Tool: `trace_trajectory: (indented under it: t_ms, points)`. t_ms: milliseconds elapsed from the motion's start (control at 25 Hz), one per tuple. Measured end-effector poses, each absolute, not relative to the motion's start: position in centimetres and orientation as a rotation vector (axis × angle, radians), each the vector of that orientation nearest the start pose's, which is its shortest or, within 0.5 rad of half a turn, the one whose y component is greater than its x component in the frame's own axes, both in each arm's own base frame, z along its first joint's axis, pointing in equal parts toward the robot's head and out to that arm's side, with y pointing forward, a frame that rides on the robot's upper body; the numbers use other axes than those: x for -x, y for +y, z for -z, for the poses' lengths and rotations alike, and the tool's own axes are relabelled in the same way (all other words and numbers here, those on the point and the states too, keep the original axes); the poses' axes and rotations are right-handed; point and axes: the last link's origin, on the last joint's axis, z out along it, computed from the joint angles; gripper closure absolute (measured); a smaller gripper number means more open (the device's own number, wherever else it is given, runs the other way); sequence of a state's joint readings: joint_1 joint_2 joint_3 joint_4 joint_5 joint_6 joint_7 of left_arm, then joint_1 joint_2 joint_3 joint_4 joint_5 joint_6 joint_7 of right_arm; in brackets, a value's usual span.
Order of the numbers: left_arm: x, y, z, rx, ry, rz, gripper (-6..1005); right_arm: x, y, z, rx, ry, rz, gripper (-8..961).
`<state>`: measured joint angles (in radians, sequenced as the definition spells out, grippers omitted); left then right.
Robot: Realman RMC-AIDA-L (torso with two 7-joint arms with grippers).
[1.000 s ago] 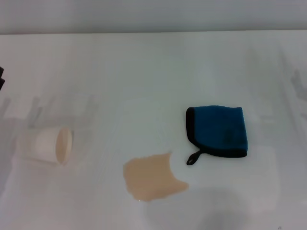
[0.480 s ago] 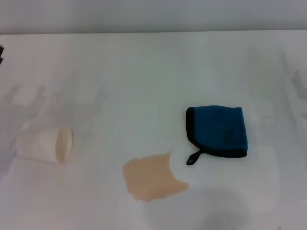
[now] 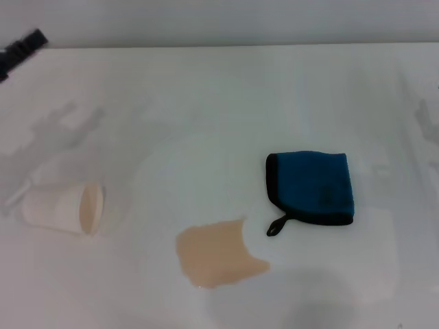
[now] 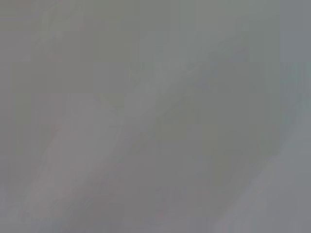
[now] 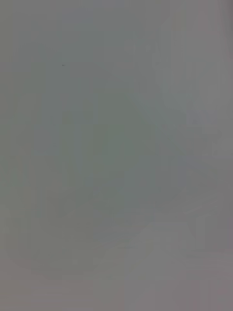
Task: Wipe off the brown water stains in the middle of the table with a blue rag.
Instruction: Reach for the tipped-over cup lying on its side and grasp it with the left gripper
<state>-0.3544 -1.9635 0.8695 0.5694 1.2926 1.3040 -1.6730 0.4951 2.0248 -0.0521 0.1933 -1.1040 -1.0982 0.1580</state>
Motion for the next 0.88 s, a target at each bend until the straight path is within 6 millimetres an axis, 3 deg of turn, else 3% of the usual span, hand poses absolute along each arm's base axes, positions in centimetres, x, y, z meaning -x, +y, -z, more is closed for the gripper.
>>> trace_trajectory:
  t_ms: [200,440,720,880]
  points:
    - [30.2,34.1,-8.2,2.256,-1.102,0.864,122,-37.0,33.0,-0.3,1.383,0.793,-0.608,109]
    - [29.0,33.2,-9.5,2.504,-0.839,0.442,122,-36.9,33.1,-0.3,1.383,0.792,-0.611,109]
    - [26.9,32.2,-14.6,2.525,-0.595,0.341,125,-36.8,33.2,-0.1,1.387,0.796,-0.612,109]
    - [26.2,31.6,-15.8,2.547,-0.518,0.275,128,-36.8,33.3,-0.1,1.389,0.799,-0.608,109]
